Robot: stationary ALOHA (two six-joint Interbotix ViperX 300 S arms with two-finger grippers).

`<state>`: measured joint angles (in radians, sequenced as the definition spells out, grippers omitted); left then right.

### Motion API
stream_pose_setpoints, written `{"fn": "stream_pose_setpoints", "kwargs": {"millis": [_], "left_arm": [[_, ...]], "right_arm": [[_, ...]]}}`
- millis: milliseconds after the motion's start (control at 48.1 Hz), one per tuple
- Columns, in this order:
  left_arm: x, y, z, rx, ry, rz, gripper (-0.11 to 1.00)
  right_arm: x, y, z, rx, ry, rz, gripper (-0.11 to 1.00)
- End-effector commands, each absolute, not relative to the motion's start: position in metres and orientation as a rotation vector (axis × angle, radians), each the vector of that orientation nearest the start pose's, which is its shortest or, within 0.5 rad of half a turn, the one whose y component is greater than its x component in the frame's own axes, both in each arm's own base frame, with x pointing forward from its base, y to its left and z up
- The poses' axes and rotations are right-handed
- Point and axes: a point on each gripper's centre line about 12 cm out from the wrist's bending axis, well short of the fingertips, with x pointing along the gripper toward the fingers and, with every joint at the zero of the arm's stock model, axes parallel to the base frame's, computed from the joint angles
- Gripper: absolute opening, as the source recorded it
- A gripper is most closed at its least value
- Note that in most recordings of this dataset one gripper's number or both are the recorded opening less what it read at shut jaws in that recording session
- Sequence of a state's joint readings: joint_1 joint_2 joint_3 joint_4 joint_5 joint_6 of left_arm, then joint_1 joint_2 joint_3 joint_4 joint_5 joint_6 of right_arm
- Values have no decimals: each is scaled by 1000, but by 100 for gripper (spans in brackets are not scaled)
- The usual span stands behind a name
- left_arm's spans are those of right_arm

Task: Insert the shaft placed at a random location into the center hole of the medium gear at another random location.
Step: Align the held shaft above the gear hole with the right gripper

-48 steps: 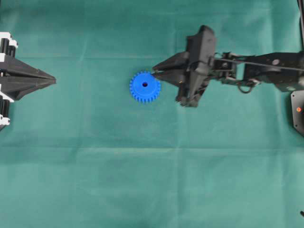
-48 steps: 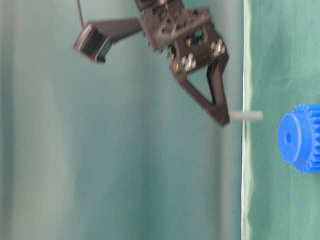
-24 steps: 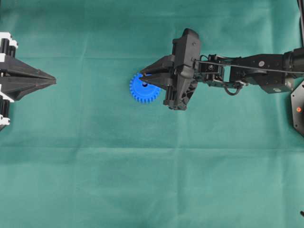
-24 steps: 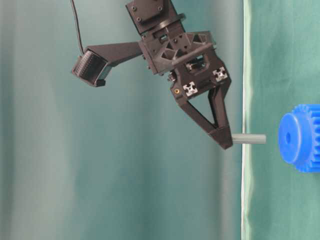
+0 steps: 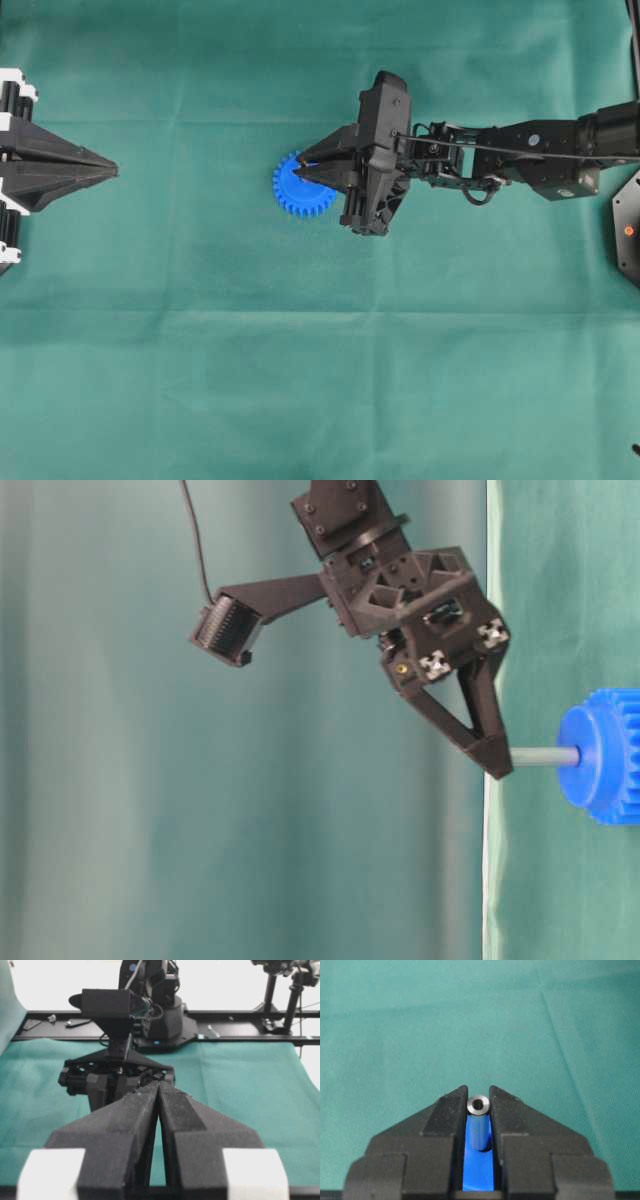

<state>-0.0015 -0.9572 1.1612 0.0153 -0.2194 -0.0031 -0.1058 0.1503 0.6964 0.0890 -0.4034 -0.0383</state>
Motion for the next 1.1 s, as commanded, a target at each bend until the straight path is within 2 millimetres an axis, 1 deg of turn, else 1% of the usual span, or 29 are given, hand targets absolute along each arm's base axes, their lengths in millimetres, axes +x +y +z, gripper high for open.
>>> {"fn": "stream_pose_setpoints", "kwargs": {"millis": [0,104,395,644,956,1081], "left_arm": [[203,-1,294,12,-26,-7,0],[203,-1,294,12,-26,-7,0],[203,-1,294,12,-26,-7,0],[203,-1,294,12,-28,-7,0],[203,-1,294,12,-28,-7,0],[203,-1,294,12,-26,-7,0]], "right_arm": [[413,-49,150,47,394,-150,13],[414,-49,148,48,400,-151,13],[413,-50,151,48,390,-152,13],[408,-51,173,38,343,-154,13],[406,-51,169,37,360,-153,13],[407,-51,164,40,369,-155,13]]}}
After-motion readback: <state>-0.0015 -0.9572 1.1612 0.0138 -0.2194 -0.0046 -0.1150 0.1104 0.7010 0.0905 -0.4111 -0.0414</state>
